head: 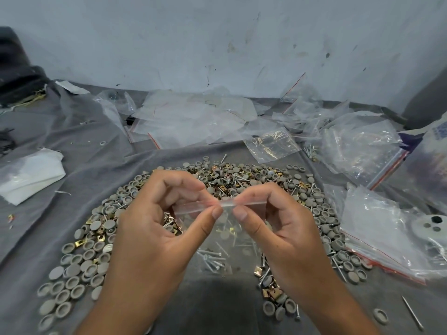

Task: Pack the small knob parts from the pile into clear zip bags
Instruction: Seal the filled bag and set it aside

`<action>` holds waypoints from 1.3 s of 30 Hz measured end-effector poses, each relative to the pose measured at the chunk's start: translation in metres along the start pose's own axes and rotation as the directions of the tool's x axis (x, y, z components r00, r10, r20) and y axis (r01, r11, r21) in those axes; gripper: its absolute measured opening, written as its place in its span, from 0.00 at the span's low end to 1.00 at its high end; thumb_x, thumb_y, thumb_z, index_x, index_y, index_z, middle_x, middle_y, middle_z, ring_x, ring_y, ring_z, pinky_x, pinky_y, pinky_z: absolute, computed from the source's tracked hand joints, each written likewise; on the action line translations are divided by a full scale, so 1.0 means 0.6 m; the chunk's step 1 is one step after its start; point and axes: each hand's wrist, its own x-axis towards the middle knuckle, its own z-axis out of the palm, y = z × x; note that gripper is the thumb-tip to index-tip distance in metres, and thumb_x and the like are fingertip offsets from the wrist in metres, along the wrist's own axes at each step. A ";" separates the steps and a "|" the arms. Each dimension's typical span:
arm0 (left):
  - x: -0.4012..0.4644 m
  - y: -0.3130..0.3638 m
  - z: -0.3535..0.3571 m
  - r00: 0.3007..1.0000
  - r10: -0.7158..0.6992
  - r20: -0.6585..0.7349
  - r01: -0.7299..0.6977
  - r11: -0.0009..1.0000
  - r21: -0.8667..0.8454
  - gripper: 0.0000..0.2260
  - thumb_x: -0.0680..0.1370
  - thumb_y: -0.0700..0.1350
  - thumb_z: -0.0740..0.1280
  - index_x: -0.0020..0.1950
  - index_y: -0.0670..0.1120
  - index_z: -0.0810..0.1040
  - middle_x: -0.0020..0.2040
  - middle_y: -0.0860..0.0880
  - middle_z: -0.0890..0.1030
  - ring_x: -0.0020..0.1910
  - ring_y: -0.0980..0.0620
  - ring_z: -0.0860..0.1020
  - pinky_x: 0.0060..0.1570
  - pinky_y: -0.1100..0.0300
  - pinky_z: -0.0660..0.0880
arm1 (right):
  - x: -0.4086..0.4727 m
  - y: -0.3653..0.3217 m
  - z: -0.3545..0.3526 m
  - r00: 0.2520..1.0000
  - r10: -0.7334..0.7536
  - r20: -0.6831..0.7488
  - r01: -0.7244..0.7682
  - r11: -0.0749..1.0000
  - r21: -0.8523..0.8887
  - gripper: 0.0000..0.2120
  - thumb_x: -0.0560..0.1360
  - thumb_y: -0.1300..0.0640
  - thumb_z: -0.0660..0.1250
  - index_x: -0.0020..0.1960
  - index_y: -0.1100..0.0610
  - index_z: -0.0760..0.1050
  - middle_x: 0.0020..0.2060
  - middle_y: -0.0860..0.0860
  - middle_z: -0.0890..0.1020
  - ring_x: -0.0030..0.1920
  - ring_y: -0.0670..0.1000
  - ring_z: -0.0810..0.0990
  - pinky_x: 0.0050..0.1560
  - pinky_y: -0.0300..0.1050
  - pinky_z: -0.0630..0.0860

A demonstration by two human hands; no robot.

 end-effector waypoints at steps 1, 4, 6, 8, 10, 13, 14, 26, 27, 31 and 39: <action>0.000 0.001 -0.001 1.000 0.002 0.008 -0.002 1.000 0.004 0.13 0.72 0.51 0.76 0.53 0.56 0.76 0.46 0.49 0.85 0.46 0.49 0.84 0.47 0.64 0.77 | 0.000 0.000 0.000 1.000 -0.004 -0.004 0.004 1.000 -0.008 0.06 0.78 0.45 0.69 0.51 0.45 0.80 0.46 0.48 0.82 0.46 0.54 0.82 0.44 0.54 0.80; 0.000 0.002 -0.002 0.999 -0.009 0.038 0.008 1.000 0.008 0.13 0.73 0.53 0.75 0.53 0.57 0.75 0.45 0.49 0.85 0.45 0.48 0.84 0.44 0.61 0.78 | 0.000 0.002 0.001 1.000 -0.017 -0.015 0.017 0.999 -0.035 0.06 0.78 0.45 0.68 0.50 0.45 0.79 0.44 0.47 0.81 0.43 0.53 0.80 0.42 0.48 0.77; 0.000 0.002 -0.002 0.998 -0.016 0.061 0.016 1.000 -0.001 0.13 0.73 0.52 0.75 0.52 0.57 0.74 0.46 0.48 0.84 0.44 0.47 0.83 0.43 0.56 0.77 | -0.001 0.003 0.004 0.999 -0.027 -0.021 0.026 0.998 -0.054 0.05 0.79 0.45 0.67 0.50 0.45 0.79 0.42 0.45 0.80 0.40 0.49 0.78 0.40 0.41 0.73; -0.001 0.002 0.000 0.997 -0.015 0.075 0.016 1.000 -0.010 0.13 0.73 0.51 0.74 0.53 0.57 0.74 0.46 0.47 0.84 0.45 0.47 0.83 0.44 0.56 0.77 | -0.002 0.004 0.008 0.999 -0.023 -0.027 0.021 0.999 -0.045 0.04 0.79 0.45 0.67 0.50 0.44 0.78 0.41 0.44 0.79 0.38 0.48 0.78 0.39 0.40 0.72; -0.001 0.002 0.003 0.997 -0.020 0.075 0.022 1.000 -0.020 0.14 0.73 0.51 0.74 0.55 0.57 0.74 0.47 0.48 0.84 0.47 0.47 0.83 0.47 0.57 0.78 | -0.003 0.005 0.011 0.999 -0.015 -0.032 0.014 1.000 -0.026 0.04 0.79 0.44 0.66 0.50 0.43 0.77 0.40 0.44 0.80 0.38 0.47 0.78 0.39 0.41 0.71; -0.002 0.004 0.006 0.998 -0.036 0.059 0.039 0.998 -0.052 0.16 0.72 0.49 0.75 0.56 0.57 0.74 0.47 0.48 0.85 0.49 0.47 0.84 0.51 0.60 0.78 | -0.003 0.003 0.011 0.999 -0.009 -0.035 0.009 1.000 -0.010 0.04 0.78 0.44 0.66 0.50 0.43 0.78 0.40 0.43 0.79 0.38 0.46 0.77 0.40 0.40 0.71; -0.003 0.004 0.006 0.998 -0.041 0.053 0.044 0.997 -0.061 0.16 0.72 0.49 0.75 0.55 0.57 0.74 0.47 0.48 0.86 0.48 0.47 0.84 0.50 0.61 0.78 | -0.003 0.003 0.011 0.999 -0.006 -0.031 0.006 1.000 -0.005 0.04 0.78 0.44 0.66 0.50 0.43 0.78 0.40 0.43 0.80 0.38 0.46 0.78 0.40 0.40 0.71; 0.006 0.010 -0.011 0.994 -0.113 -0.010 0.112 0.991 -0.071 0.19 0.66 0.53 0.79 0.49 0.57 0.72 0.44 0.48 0.87 0.43 0.48 0.86 0.45 0.52 0.81 | 0.000 -0.002 0.000 0.999 0.004 -0.053 -0.006 0.999 -0.035 0.08 0.78 0.44 0.68 0.49 0.47 0.80 0.40 0.43 0.81 0.39 0.46 0.79 0.40 0.35 0.73; 0.007 0.010 -0.013 0.992 -0.122 -0.024 0.121 0.990 -0.066 0.19 0.66 0.53 0.79 0.48 0.58 0.72 0.43 0.48 0.87 0.42 0.47 0.85 0.43 0.54 0.81 | 0.001 0.000 -0.003 0.998 0.010 -0.060 -0.011 1.000 -0.024 0.08 0.78 0.44 0.68 0.49 0.47 0.80 0.40 0.43 0.81 0.39 0.45 0.79 0.40 0.34 0.73; 0.005 0.011 -0.012 0.990 -0.134 -0.042 0.132 0.990 -0.045 0.20 0.64 0.53 0.79 0.43 0.56 0.68 0.40 0.48 0.87 0.43 0.47 0.86 0.45 0.49 0.79 | 0.003 0.002 -0.012 0.998 0.003 -0.055 -0.006 0.998 -0.054 0.07 0.78 0.43 0.68 0.49 0.45 0.81 0.40 0.44 0.82 0.38 0.45 0.78 0.37 0.35 0.74; 0.008 0.012 -0.008 0.985 -0.169 -0.036 0.163 0.978 -0.132 0.21 0.62 0.46 0.82 0.41 0.56 0.71 0.39 0.46 0.87 0.41 0.48 0.86 0.40 0.66 0.79 | 0.003 0.006 -0.021 0.999 0.023 -0.044 -0.023 1.000 0.002 0.07 0.78 0.44 0.69 0.49 0.46 0.81 0.40 0.46 0.82 0.39 0.43 0.79 0.40 0.33 0.73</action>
